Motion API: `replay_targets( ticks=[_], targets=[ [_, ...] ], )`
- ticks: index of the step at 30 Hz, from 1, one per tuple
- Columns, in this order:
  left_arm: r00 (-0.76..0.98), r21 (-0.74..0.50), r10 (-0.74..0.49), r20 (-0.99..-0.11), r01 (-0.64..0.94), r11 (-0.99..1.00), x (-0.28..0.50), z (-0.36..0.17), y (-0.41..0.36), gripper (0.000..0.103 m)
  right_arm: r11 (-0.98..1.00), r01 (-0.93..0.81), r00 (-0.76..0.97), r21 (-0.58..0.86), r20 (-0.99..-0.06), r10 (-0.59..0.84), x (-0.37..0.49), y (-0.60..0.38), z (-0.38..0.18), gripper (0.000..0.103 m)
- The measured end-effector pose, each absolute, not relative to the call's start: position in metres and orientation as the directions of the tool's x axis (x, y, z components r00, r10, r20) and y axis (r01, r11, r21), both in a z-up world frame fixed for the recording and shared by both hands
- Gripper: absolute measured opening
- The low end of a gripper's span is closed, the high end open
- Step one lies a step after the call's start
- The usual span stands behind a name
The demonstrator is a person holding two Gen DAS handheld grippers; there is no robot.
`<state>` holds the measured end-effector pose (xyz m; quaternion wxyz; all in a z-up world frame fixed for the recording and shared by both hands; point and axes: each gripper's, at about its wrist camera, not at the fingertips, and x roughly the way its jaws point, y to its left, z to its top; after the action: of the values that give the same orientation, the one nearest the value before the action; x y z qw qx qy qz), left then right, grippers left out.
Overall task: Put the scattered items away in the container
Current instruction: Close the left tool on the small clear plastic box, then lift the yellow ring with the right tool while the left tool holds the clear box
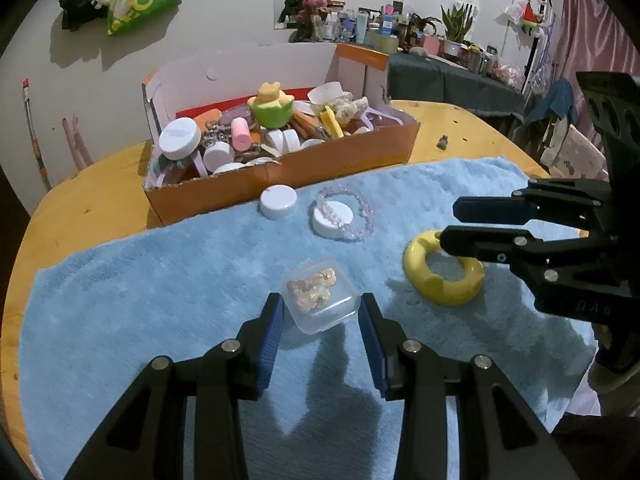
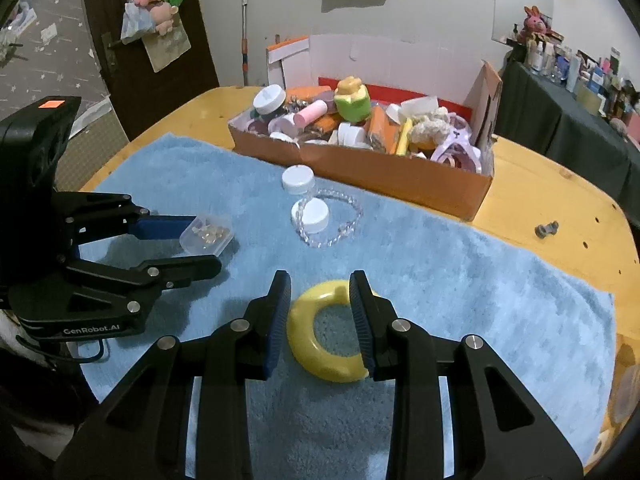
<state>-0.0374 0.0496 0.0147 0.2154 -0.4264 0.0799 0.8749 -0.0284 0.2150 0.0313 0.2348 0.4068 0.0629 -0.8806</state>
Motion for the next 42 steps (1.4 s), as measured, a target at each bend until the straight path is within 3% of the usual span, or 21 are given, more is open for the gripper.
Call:
replay_targets(
  ticks=[10, 29, 39, 42],
  targets=[
    [-0.547, -0.052, 0.316, -0.775, -0.442, -0.895, -0.045, 0.022, 0.044, 0.041, -0.876, 0.476, -0.550, 0.076, -0.752, -0.364, -0.036, 0.212, 0.038, 0.029],
    [-0.523, -0.086, 0.333, -0.785, -0.440, -0.894, -0.043, 0.011, 0.037, 0.041, -0.852, 0.522, -0.439, 0.042, -0.843, -0.311, -0.019, 0.192, -0.005, 0.029],
    [-0.519, -0.090, 0.340, -0.784, -0.447, -0.890, -0.042, 0.011, 0.037, 0.041, -0.846, 0.533, -0.466, 0.008, -0.832, -0.302, -0.021, 0.190, -0.011, 0.031],
    [-0.519, -0.090, 0.340, -0.784, -0.447, -0.890, -0.041, 0.011, 0.037, 0.041, -0.849, 0.528, -0.479, 0.005, -0.824, -0.303, -0.020, 0.189, -0.012, 0.027]
  ],
)
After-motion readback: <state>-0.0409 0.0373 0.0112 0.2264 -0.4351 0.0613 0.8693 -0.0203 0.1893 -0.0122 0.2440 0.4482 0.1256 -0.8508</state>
